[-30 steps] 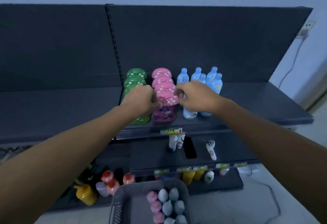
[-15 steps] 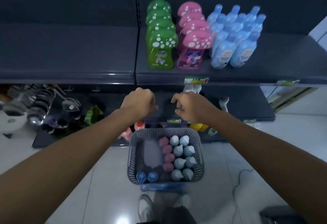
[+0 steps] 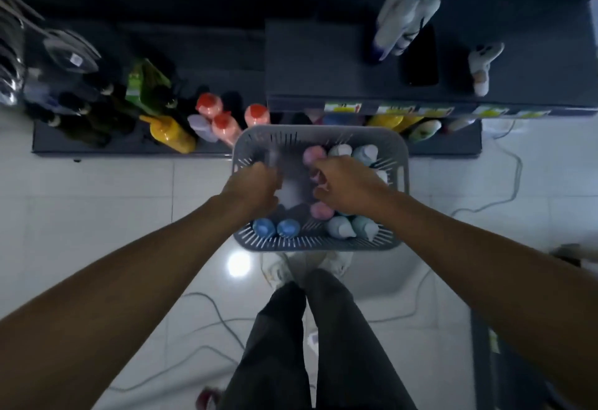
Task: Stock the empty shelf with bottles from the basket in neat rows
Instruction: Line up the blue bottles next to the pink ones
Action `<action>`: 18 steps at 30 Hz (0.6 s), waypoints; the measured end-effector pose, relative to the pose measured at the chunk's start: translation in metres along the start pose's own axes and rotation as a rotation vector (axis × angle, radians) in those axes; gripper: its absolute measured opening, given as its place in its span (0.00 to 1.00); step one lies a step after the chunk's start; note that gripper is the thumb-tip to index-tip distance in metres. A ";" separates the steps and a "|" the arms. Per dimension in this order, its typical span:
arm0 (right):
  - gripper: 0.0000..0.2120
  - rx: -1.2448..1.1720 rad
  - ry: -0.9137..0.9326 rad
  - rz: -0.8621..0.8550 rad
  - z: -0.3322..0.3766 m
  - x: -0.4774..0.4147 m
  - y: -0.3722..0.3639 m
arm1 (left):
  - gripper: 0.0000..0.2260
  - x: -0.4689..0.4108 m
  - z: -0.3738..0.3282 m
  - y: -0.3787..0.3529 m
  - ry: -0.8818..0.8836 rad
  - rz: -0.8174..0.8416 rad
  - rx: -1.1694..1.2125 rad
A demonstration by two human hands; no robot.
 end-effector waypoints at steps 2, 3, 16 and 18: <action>0.10 -0.006 0.018 0.041 -0.004 -0.015 -0.031 | 0.12 -0.011 0.005 -0.028 -0.003 0.062 -0.017; 0.09 -0.012 0.021 0.064 -0.005 -0.020 -0.046 | 0.14 -0.016 0.007 -0.040 -0.011 0.091 -0.035; 0.16 0.081 -0.016 0.119 0.012 -0.059 -0.148 | 0.11 -0.034 0.017 -0.096 -0.014 0.129 -0.118; 0.15 0.056 -0.025 0.105 0.013 -0.062 -0.147 | 0.10 -0.035 0.016 -0.099 -0.003 0.123 -0.108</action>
Point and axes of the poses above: each hand's wrist, its own x-axis away from the middle knuckle, its own y-axis out of the back of the hand, z = x × y, the point moved 6 cm from there along -x, towards the middle knuckle, and after that the axes turned 8 degrees about z, right-handed, at the moved point
